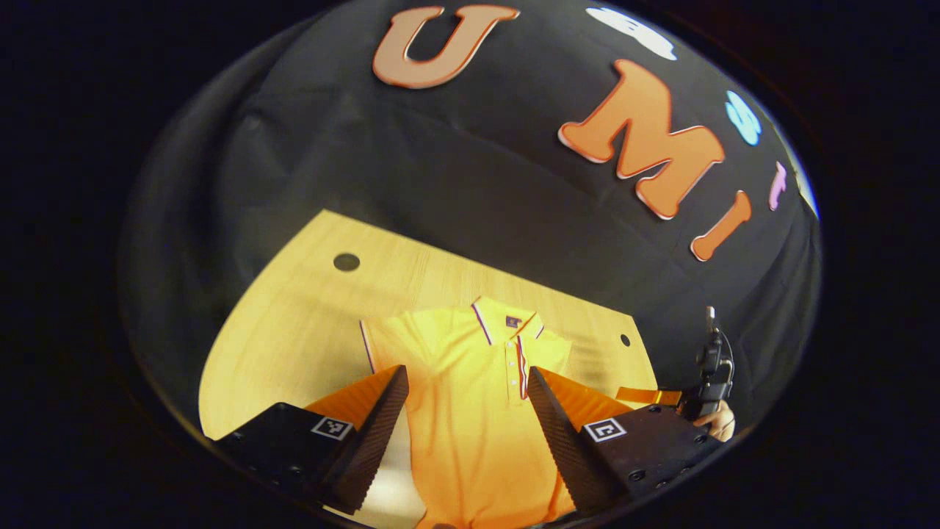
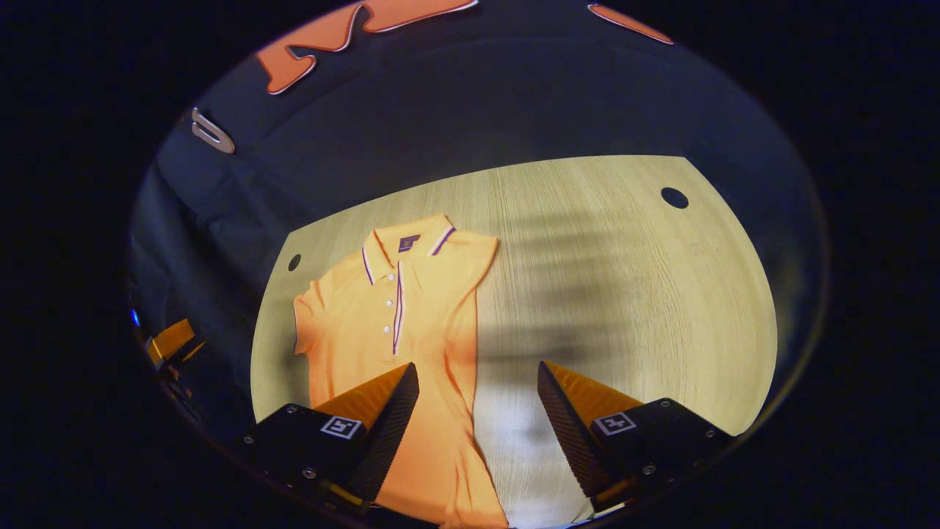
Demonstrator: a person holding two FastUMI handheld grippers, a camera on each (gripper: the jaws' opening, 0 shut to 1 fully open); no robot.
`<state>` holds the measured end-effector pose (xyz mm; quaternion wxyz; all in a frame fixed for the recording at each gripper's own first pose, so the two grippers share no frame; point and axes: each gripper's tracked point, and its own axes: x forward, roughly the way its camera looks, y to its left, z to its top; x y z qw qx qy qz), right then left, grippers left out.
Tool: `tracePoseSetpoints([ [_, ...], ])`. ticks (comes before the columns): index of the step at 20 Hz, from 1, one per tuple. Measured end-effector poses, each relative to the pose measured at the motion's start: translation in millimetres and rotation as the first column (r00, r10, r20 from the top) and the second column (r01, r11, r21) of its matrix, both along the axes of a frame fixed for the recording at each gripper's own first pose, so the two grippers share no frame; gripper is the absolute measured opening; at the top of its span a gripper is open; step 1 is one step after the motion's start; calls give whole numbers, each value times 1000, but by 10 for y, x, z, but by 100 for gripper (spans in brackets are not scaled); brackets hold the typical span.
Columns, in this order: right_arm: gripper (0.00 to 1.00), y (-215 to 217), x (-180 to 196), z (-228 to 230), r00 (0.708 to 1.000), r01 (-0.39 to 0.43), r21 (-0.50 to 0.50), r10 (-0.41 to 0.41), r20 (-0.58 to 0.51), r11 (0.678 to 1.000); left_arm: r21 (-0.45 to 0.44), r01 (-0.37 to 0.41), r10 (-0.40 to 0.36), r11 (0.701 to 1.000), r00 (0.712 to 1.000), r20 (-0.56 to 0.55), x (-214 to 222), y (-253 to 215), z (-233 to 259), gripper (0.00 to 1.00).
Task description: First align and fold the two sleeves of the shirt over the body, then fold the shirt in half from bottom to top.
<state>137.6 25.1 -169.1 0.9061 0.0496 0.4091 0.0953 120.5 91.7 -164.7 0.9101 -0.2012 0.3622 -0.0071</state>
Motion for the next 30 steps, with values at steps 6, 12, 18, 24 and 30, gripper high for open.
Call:
tracePoseSetpoints([
  [6, 99, -441, -107, -119, 999, 26, 13, -26, -38, 1000, -13, -99, 91, 995, 954, -285, 613, 425, -872, 98],
  [12, 99, -776, -87, -305, 994, 45, 31, -42, -104, 999, 89, -192, 212, 977, 904, -370, 859, 796, -1400, 98],
  [18, 99, -1013, -131, -588, 983, 46, 43, -37, -182, 998, 158, -211, 258, 965, 878, -403, 934, 948, -1597, 98],
  [24, 99, -1180, -148, -640, 978, 68, 56, -55, -200, 996, 208, -217, 288, 954, 857, -427, 916, 1051, -1696, 98],
  [30, 99, -1196, -106, -632, 976, 92, 93, -71, -206, 991, 289, -166, 285, 943, 852, -439, 934, 1065, -1770, 96],
])
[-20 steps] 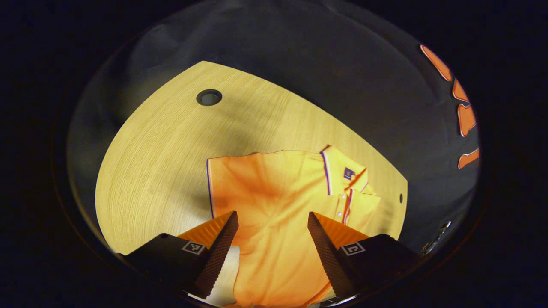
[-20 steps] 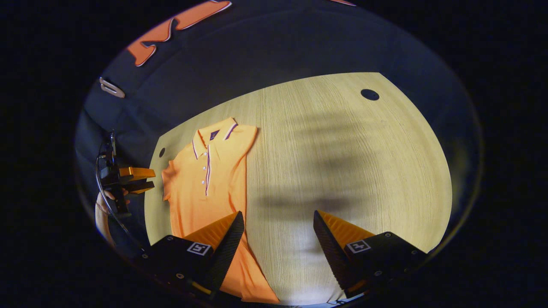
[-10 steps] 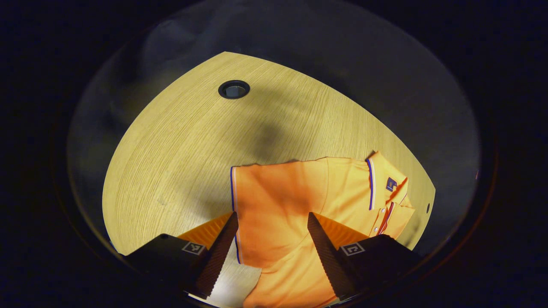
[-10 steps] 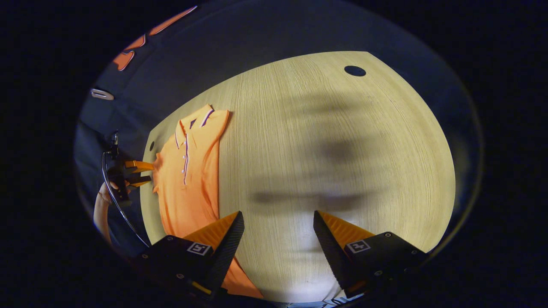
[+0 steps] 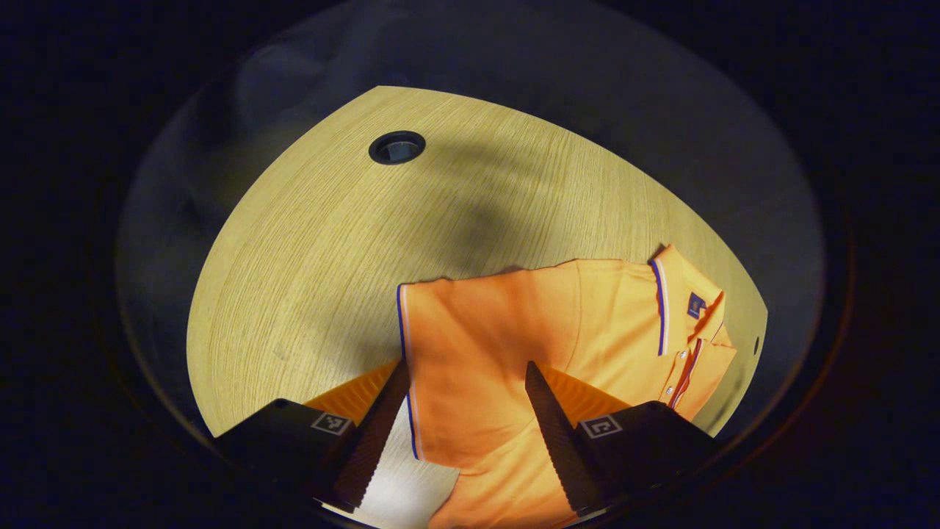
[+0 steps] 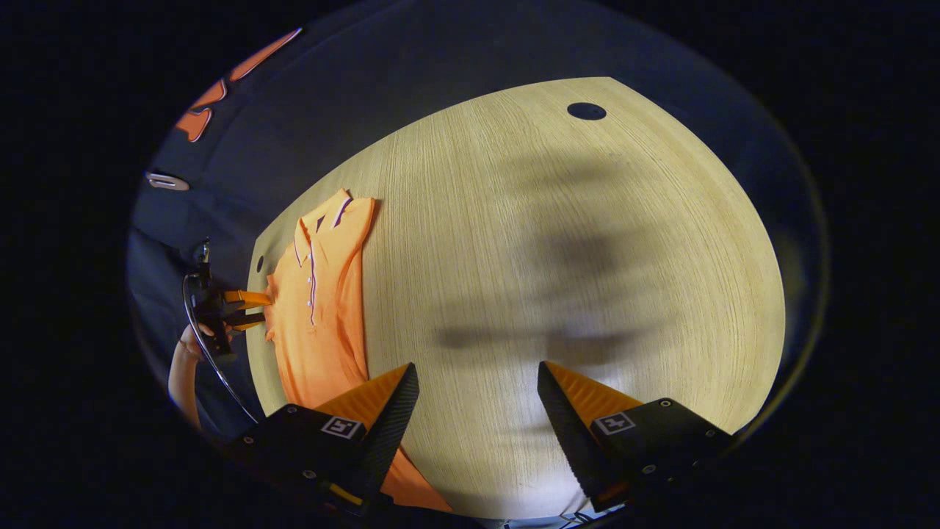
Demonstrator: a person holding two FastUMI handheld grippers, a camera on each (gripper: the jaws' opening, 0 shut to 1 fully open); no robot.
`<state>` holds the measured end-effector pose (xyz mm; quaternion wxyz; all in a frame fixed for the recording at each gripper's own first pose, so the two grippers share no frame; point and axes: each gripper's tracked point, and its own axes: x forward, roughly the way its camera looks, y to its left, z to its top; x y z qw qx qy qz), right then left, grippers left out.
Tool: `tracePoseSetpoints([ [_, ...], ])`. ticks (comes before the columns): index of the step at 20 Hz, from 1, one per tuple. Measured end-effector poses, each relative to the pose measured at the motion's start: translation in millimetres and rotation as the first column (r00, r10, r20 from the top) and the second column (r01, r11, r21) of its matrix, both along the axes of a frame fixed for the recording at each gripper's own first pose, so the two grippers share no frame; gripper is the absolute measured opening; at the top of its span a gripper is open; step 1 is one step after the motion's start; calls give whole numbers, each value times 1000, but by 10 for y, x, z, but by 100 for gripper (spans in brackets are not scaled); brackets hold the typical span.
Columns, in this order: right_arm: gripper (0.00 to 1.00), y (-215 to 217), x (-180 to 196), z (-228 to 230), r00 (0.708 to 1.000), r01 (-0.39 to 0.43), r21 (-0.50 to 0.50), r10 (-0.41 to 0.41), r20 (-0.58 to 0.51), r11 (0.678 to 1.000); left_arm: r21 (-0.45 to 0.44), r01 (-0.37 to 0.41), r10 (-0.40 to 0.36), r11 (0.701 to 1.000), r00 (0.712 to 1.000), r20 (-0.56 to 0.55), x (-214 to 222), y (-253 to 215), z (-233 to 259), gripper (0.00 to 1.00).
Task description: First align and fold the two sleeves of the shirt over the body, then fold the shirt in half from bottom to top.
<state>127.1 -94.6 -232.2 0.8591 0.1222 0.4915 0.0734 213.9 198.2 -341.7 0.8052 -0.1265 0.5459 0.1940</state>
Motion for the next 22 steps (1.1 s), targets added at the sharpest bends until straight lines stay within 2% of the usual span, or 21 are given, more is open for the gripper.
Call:
tracePoseSetpoints([
  [1, 99, -6, -9, 13, 1000, 1, 3, -1, 1, 1000, 21, 11, -11, 1000, 1000, -5, 19, 17, -16, 90],
  [2, 99, -1, -16, 30, 1000, 2, 8, -2, 4, 1000, 42, 21, -20, 999, 999, -25, 1, 37, -39, 89],
  [3, 99, 6, -26, 39, 1000, 4, 15, -4, 6, 1000, 63, 51, -49, 997, 998, -35, 5, 18, -25, 82],
  [4, 99, 24, -15, 37, 1000, 9, 20, -9, 6, 1000, 70, 100, -98, 992, 995, -32, 34, -25, -34, 86],
  [6, 99, 40, 5, 16, 1000, 15, 23, -15, 2, 1000, 72, 183, -182, 980, 983, -16, 91, -61, -21, 72],
  [8, 99, 55, 14, 4, 1000, 20, 25, -20, -2, 999, 78, 136, -137, 988, 990, 19, 148, -88, -1, 9],
  [9, 99, 84, -2, 17, 1000, 17, 27, -17, 0, 999, 77, 119, -123, 990, 991, 46, 155, -92, 12, 10],
  [10, 99, 104, 1, 35, 1000, 13, 28, -13, 6, 1000, 67, 115, -118, 991, 992, 36, 147, -128, -18, 2],
  [11, 99, 119, -7, 57, 1000, 12, 32, -12, 9, 999, 71, 122, -125, 990, 991, 44, 131, -106, 13, 2],
  [14, 99, 173, 15, 97, 1000, 18, 43, -19, 22, 999, 56, 117, -121, 991, 991, 63, 147, -163, 92, 1],
  [18, 99, 153, -25, 121, 999, 16, 37, -18, 34, 999, 68, 147, -152, 987, 985, 81, 131, -249, 290, 1],
  [22, 99, 133, -54, 175, 999, 16, 41, -18, 48, 999, 44, 168, -171, 985, 980, 99, 93, -515, 473, 1],
])
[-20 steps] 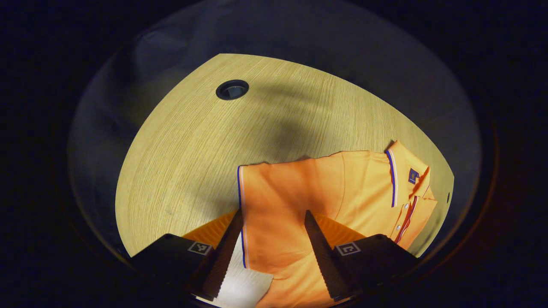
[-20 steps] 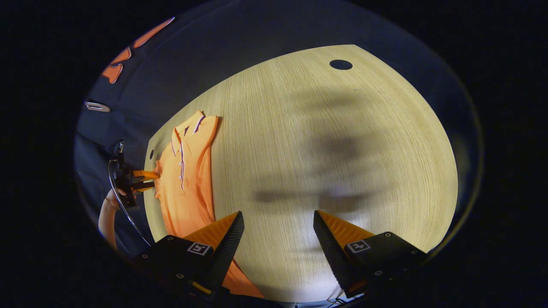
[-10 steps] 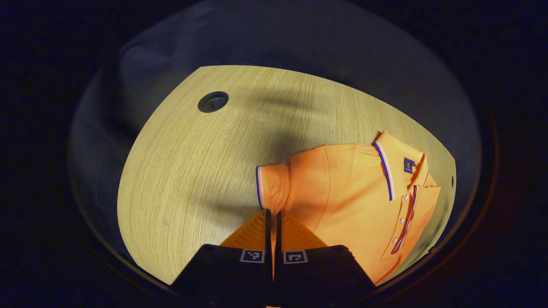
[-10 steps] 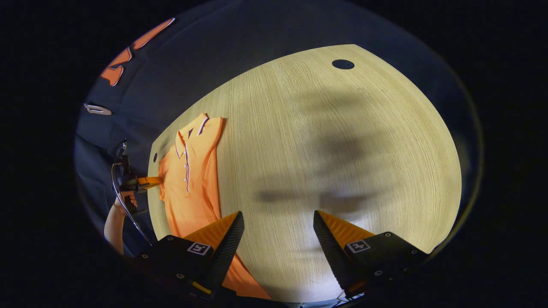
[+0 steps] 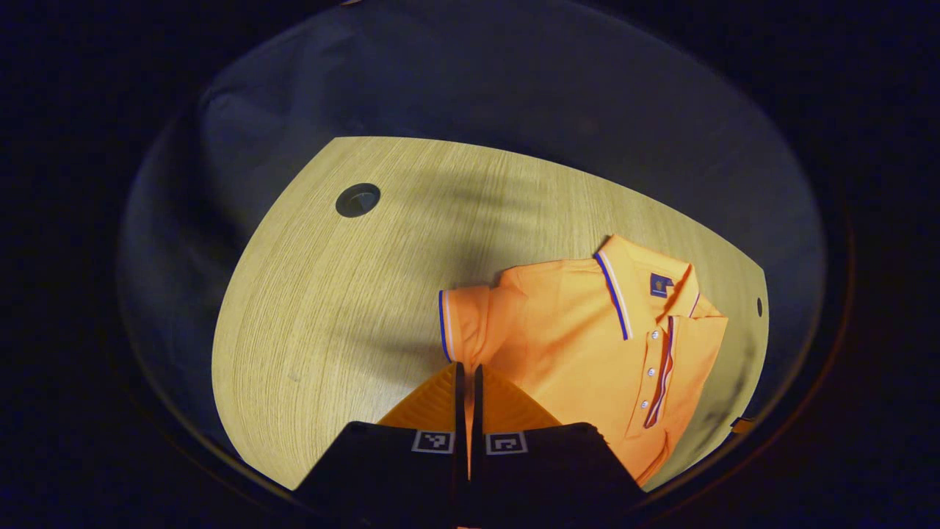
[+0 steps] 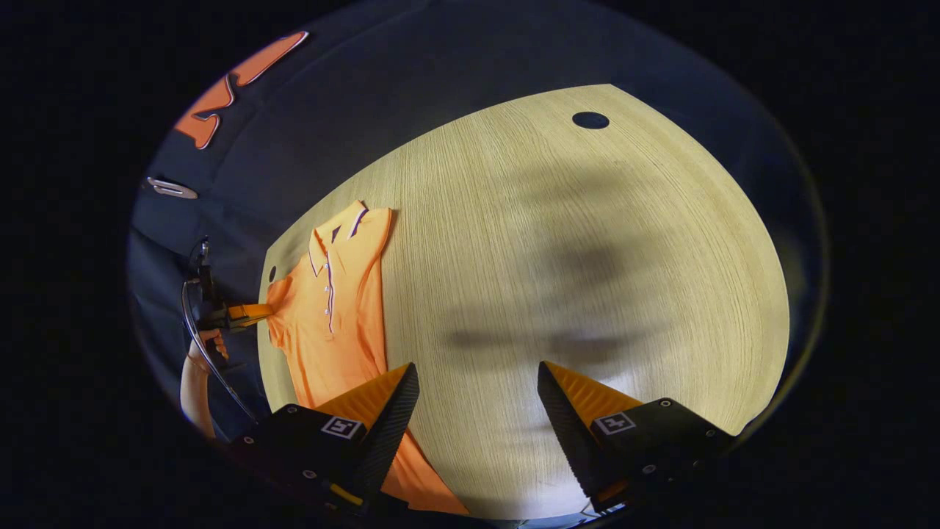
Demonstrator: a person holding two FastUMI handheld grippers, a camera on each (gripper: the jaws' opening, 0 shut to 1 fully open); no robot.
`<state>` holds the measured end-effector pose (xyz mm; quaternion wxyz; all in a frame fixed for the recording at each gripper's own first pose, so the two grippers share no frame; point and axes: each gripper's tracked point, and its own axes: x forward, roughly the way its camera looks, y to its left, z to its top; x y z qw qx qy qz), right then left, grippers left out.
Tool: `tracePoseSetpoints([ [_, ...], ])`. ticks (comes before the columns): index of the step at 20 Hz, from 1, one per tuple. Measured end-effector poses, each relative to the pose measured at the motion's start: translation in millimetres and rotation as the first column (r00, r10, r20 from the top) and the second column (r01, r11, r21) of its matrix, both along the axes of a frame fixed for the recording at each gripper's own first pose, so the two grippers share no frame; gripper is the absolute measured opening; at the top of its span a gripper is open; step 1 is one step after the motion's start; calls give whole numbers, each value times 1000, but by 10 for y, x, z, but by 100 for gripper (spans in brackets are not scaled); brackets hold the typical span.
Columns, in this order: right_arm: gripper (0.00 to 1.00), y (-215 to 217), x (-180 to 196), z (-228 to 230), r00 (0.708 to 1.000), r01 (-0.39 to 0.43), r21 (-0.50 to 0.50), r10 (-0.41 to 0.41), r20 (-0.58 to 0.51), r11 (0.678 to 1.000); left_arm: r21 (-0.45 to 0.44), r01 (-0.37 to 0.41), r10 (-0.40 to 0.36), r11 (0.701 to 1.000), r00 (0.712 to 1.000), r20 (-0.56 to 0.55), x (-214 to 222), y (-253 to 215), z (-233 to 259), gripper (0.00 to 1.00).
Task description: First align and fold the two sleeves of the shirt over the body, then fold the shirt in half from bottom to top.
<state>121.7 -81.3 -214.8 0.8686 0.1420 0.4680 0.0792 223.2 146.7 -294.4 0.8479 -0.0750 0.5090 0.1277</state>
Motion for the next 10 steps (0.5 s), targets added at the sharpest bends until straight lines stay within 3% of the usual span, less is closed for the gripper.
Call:
tracePoseSetpoints([
  [6, 99, 53, -62, 49, 1000, -13, 3, 13, 13, 1000, -171, 28, -28, 985, 1000, 5, -45, -822, 100, 5],
  [8, 99, 96, -83, 62, 1000, -17, 3, 17, 16, 1000, -266, 74, -70, 961, 997, 25, -29, -1184, 174, 30],
  [9, 99, 111, -94, 70, 1000, -18, 1, 18, 17, 1000, -309, 97, -88, 946, 995, 41, -21, -1351, 206, 56],
  [10, 99, 133, -95, 70, 1000, -19, -2, 19, 18, 1000, -341, 121, -110, 932, 993, 52, -37, -1490, 236, 70],
])
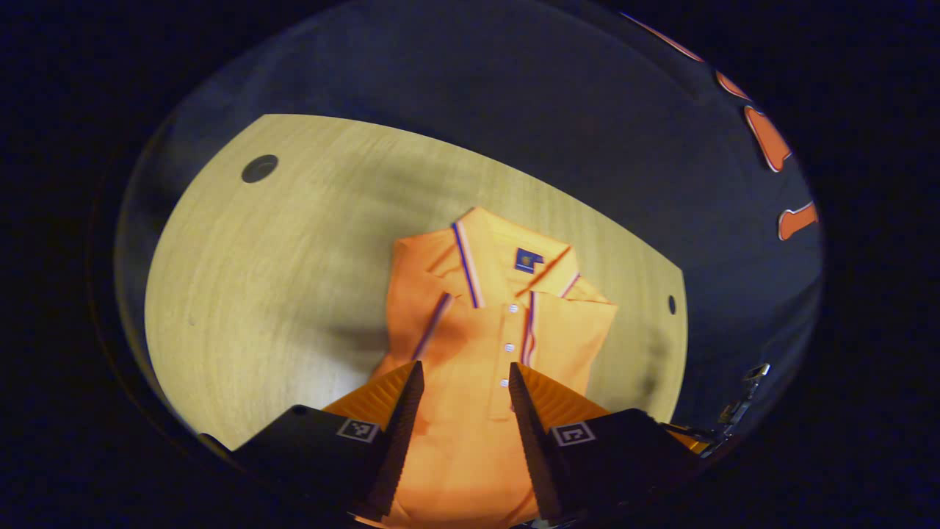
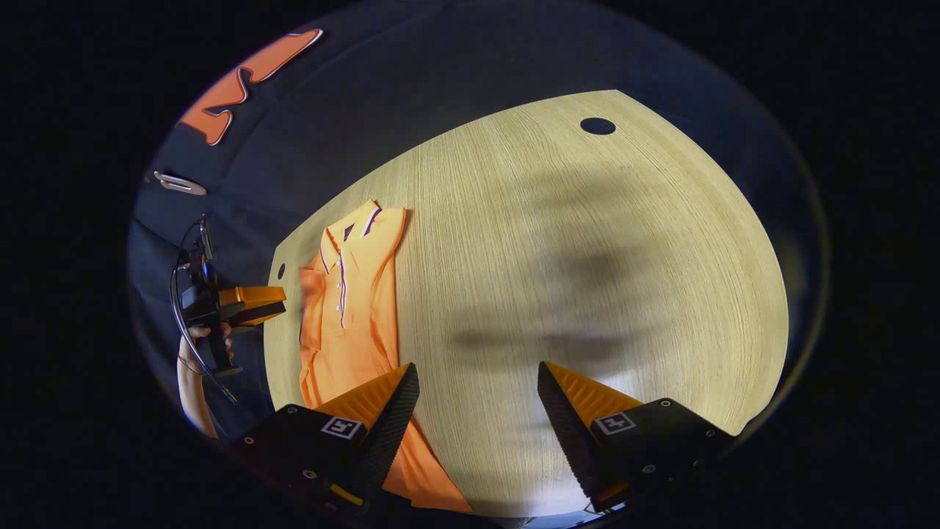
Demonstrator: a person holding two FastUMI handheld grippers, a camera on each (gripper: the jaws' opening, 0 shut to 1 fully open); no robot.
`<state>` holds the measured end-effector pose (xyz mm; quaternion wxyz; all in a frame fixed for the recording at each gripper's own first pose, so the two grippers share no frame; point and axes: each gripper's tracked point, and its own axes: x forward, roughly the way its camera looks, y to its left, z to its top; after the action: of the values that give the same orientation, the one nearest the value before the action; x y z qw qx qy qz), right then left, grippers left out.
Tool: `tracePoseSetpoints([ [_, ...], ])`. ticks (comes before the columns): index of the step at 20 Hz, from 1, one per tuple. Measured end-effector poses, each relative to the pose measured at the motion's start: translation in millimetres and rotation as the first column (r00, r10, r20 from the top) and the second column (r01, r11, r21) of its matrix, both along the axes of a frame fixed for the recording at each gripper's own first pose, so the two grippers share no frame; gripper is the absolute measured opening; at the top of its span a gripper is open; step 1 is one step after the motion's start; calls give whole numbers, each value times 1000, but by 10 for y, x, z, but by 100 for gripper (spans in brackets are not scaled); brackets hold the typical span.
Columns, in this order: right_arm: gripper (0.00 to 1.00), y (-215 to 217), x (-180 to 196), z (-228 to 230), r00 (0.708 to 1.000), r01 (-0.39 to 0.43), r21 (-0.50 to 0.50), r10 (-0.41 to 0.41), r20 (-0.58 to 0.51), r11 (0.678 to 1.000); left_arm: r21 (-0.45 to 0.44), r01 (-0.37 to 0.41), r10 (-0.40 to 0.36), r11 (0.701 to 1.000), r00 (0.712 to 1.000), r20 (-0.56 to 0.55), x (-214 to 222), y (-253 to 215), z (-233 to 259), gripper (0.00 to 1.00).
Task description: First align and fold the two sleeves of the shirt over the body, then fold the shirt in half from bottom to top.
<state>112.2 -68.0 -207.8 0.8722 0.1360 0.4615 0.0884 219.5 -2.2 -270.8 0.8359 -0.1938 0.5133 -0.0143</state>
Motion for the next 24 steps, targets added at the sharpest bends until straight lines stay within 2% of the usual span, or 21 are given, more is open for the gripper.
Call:
tracePoseSetpoints([
  [2, 99, 20, -34, 13, 1000, -3, -8, 3, 3, 1000, -32, 31, -31, 999, 999, 14, -54, -170, 82, 75],
  [3, 99, 47, -39, 11, 1000, -5, -14, 5, 5, 1000, -36, 36, -35, 999, 999, 29, -87, -146, 180, 93],
  [4, 99, 61, -59, 10, 1000, -7, -19, 7, 6, 1000, -27, 35, -33, 999, 998, 49, -115, -162, 270, 100],
  [10, 99, 212, -230, 121, 998, -16, -65, 20, 54, 998, -4, 33, -32, 999, 987, 156, -621, 115, 636, 99],
  [15, 99, 440, -586, 258, 994, -8, -115, 21, 111, 993, 63, 76, -86, 995, 979, 184, -1338, 325, 630, 98],
  [20, 99, 701, -1022, 145, 990, -65, -225, 90, 105, 972, 59, 63, -73, 996, 979, 190, -2017, 303, 604, 98],
  [24, 99, 927, -1346, -53, 983, -131, -303, 163, 83, 944, 153, 80, -107, 985, 978, 179, -2535, 318, 471, 98],
])
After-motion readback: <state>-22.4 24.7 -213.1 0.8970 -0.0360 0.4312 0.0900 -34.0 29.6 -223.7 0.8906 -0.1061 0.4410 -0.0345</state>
